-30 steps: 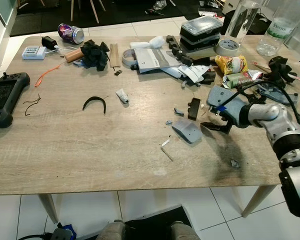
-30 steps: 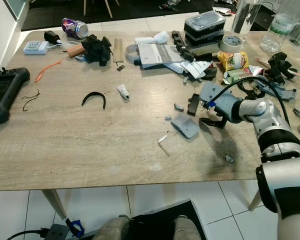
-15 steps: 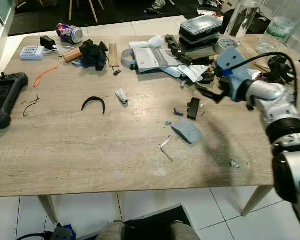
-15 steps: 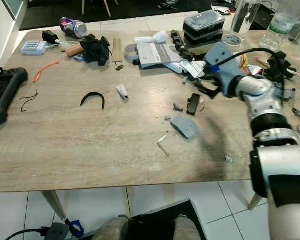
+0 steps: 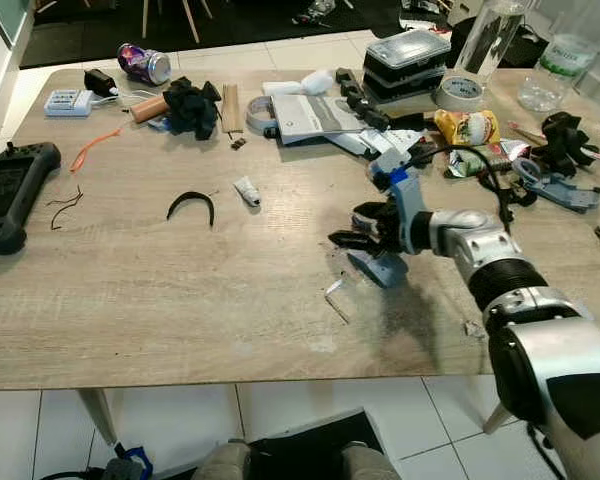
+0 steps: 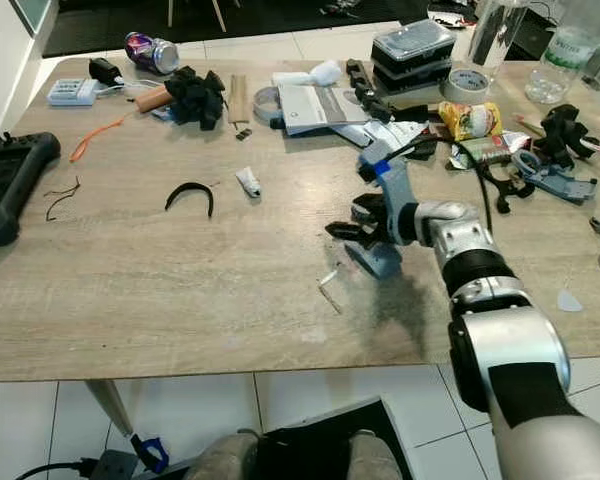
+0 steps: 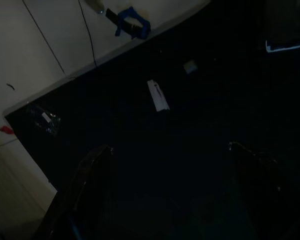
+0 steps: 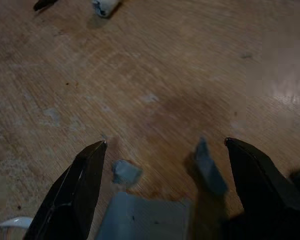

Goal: Picking trash to rubbish bin

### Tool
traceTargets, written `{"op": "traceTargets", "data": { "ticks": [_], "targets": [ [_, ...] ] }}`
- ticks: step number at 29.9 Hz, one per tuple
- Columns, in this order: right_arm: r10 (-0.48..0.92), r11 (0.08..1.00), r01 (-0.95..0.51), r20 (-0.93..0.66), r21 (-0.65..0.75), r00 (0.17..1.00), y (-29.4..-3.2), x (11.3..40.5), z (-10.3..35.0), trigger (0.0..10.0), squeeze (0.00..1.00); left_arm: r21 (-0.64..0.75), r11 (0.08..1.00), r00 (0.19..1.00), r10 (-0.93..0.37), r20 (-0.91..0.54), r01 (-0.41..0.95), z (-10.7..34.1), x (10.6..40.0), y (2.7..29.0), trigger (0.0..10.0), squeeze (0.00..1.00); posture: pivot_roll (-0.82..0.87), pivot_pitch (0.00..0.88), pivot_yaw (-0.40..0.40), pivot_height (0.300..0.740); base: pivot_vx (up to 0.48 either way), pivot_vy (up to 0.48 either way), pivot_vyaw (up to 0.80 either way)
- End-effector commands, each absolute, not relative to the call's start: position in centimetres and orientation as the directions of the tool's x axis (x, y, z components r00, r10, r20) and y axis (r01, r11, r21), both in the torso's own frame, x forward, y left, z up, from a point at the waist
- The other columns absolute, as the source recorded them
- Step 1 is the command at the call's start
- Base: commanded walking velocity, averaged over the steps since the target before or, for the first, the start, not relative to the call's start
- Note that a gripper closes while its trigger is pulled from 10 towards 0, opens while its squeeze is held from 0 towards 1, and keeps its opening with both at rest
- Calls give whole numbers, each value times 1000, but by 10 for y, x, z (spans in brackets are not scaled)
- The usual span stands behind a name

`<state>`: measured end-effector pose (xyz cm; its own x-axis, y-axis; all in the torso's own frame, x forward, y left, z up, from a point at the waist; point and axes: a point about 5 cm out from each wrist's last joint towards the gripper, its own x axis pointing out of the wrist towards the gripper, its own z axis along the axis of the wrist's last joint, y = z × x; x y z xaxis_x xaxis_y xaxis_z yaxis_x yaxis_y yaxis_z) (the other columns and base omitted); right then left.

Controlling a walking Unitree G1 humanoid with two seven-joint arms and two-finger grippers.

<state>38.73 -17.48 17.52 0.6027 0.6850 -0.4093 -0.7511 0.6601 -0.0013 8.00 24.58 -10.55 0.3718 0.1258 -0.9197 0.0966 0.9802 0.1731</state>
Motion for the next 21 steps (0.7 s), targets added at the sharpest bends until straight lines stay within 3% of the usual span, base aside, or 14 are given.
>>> {"op": "traceTargets", "data": {
  "ticks": [1,7,13,21],
  "targets": [
    [676,679,-733,-421,36,605,-179,388,181,10000,0,155,983,346,112,-932,100,-109,73,240,10000,0,85,155,-6,740,0,0,0],
    [623,725,-688,-469,44,627,-190,386,191,10000,0,147,984,353,102,-930,105,-109,78,236,10000,0,70,148,-9,740,0,0,0],
    [682,698,-696,-453,168,574,-180,376,185,10000,0,142,984,356,96,-929,105,-109,81,233,10000,0,62,144,-16,740,0,0,0],
    [717,647,-737,-484,194,502,-166,356,176,10000,0,134,985,357,89,-930,104,-110,82,229,10000,0,57,135,-17,740,0,0,0]
  ]
}}
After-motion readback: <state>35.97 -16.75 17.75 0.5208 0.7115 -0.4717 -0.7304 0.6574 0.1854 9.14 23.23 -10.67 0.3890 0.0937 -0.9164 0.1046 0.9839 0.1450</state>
